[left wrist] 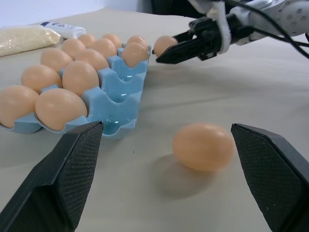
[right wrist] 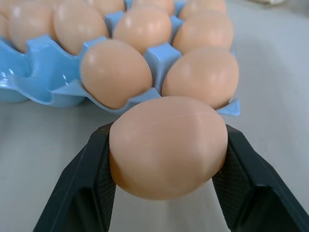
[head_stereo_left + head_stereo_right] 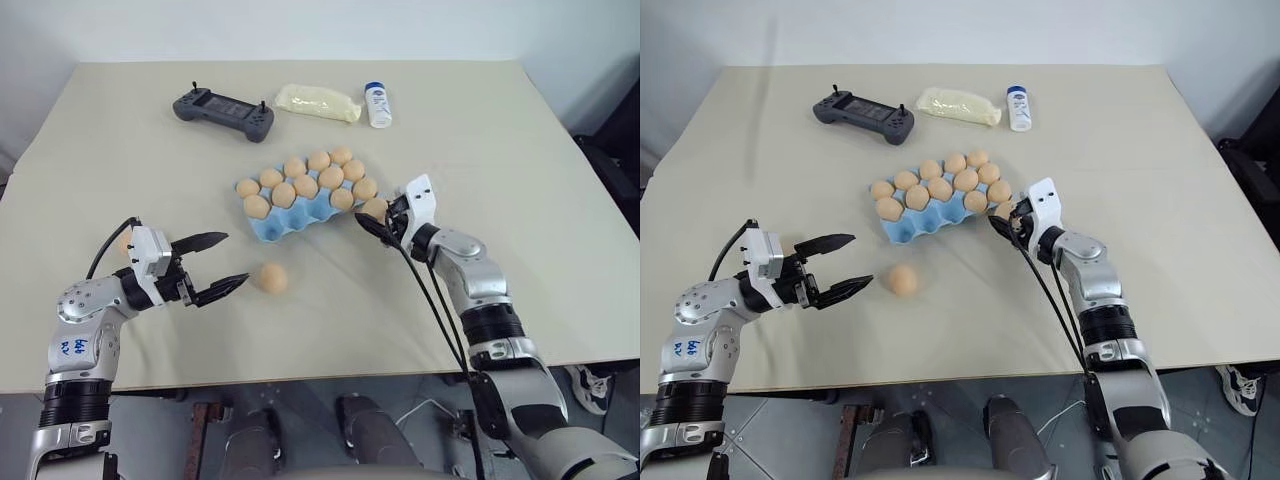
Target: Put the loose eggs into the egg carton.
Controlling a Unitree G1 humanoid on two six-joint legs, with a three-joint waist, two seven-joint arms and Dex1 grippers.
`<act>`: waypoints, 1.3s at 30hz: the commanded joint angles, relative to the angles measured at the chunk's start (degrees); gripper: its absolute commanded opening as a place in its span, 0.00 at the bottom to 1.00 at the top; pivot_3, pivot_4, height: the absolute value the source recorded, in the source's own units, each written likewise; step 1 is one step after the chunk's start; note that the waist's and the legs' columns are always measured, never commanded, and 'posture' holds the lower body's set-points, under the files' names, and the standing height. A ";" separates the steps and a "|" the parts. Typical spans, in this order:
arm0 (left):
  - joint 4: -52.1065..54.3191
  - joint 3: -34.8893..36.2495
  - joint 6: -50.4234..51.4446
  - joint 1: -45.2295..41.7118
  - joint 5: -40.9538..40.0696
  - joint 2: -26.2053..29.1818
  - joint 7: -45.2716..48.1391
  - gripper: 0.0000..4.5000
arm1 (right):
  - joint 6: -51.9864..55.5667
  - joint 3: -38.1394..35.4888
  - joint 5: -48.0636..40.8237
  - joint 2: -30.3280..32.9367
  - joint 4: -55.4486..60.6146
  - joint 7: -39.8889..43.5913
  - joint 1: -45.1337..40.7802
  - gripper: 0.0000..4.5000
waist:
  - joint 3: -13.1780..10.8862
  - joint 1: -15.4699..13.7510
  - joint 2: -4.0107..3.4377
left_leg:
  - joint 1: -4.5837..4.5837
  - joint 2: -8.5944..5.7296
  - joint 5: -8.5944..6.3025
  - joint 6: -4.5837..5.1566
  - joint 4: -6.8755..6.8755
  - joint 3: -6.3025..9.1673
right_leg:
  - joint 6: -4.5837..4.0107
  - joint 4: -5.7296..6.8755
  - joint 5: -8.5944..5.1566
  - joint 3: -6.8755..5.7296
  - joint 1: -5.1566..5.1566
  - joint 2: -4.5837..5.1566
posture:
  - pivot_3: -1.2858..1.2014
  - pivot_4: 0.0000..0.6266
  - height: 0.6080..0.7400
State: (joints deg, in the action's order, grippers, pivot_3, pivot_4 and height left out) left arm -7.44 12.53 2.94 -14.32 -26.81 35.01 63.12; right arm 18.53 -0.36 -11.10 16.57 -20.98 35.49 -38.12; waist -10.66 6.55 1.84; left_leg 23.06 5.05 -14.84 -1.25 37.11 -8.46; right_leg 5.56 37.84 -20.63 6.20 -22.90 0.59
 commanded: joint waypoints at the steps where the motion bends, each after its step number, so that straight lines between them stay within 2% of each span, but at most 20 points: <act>1: 0.74 1.16 -0.46 -0.23 -0.91 0.60 0.02 1.00 | 5.83 -0.82 -2.76 3.02 12.89 1.27 2.96 0.51 | 0.00 -0.11 0.00 | 0.00 0.00 0.00 0.00 0.01 0.01 | 0.00 0.00 0.00 0.00 0.00 0.00 | 0.52 0.24 1.00; 5: 0.24 1.08 -0.80 -0.22 -0.79 0.36 0.21 1.00 | 13.27 0.43 -6.28 5.77 25.43 3.65 6.07 0.51 | 0.00 -0.13 0.00 | 0.01 0.02 -0.02 -0.01 -0.01 0.02 | 0.00 -0.02 0.00 0.00 0.00 -0.01 | 0.52 0.24 1.00; 9: -0.61 0.71 -1.20 -0.76 -0.55 -0.09 0.35 1.00 | 15.45 2.40 -7.16 2.21 26.35 2.04 1.10 0.51 | 0.00 0.42 0.00 | -0.04 0.02 -0.02 0.00 0.00 -0.02 | -0.01 0.04 0.01 0.03 0.00 -0.05 | 0.52 0.24 1.00; 15: -1.95 0.24 -2.15 -2.05 -0.25 -0.65 0.42 1.00 | 6.78 5.37 -2.08 -6.10 9.78 -2.30 -8.26 0.51 | 0.01 0.91 0.02 | -0.02 -0.02 0.06 0.03 0.00 0.03 | -0.07 0.13 0.04 -0.05 -0.06 -0.03 | 0.52 0.24 1.00; 23: -0.49 1.12 -2.07 -1.05 -0.50 -0.24 -0.44 1.00 | -2.90 6.59 1.77 -10.32 -6.23 -2.24 -13.99 0.51 | 0.01 1.27 0.02 | 0.21 -0.01 0.01 0.02 -0.02 -0.15 | -0.03 0.11 0.04 -0.29 -0.38 0.11 | 0.52 0.24 1.00; 24: -0.28 1.20 -2.03 -0.87 -0.50 -0.21 -0.61 1.00 | -3.43 6.77 2.10 -10.45 -7.23 -2.05 -14.26 0.67 | 0.01 1.34 0.02 | 0.23 0.04 0.00 -0.01 -0.02 -0.17 | -0.02 0.15 0.04 -0.30 -0.43 0.11 | 0.52 0.24 1.00; 29: 1.59 1.65 -1.65 0.65 -0.96 -0.10 -1.44 1.00 | -4.41 7.16 2.39 -10.73 -7.85 -0.36 -14.34 0.99 | 0.01 1.72 0.01 | 0.21 0.24 0.01 -0.20 -0.02 -0.20 | -0.06 0.30 0.02 -0.35 -0.55 -0.03 | 0.52 0.24 1.00; 36: 3.24 2.19 -1.36 2.18 -1.21 -0.04 -2.28 1.00 | -2.12 6.78 1.16 -9.22 -2.09 2.63 -12.97 0.99 | 0.01 1.62 0.01 | 0.21 0.24 0.03 -0.22 0.03 -0.21 | -0.08 0.41 0.01 -0.35 -0.57 -0.02 | 0.52 0.24 1.00; 39: 4.61 2.89 -1.16 2.79 -0.82 0.13 -3.93 1.00 | -1.19 5.83 -0.82 -6.86 3.11 6.36 -11.54 0.99 | 0.01 1.47 0.01 | 0.21 0.22 0.03 -0.21 0.03 -0.22 | -0.08 0.40 0.01 -0.35 -0.56 0.00 | 0.52 0.24 1.00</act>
State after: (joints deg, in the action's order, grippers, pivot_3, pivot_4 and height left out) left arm -5.74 13.53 1.97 -12.19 -26.81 34.39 60.29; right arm 17.09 6.53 -9.80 8.22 -22.95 39.25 -50.15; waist -10.66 8.02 1.85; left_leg 23.27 5.27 -14.81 -1.47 37.14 -8.68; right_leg 5.48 38.24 -20.61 5.85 -23.46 0.58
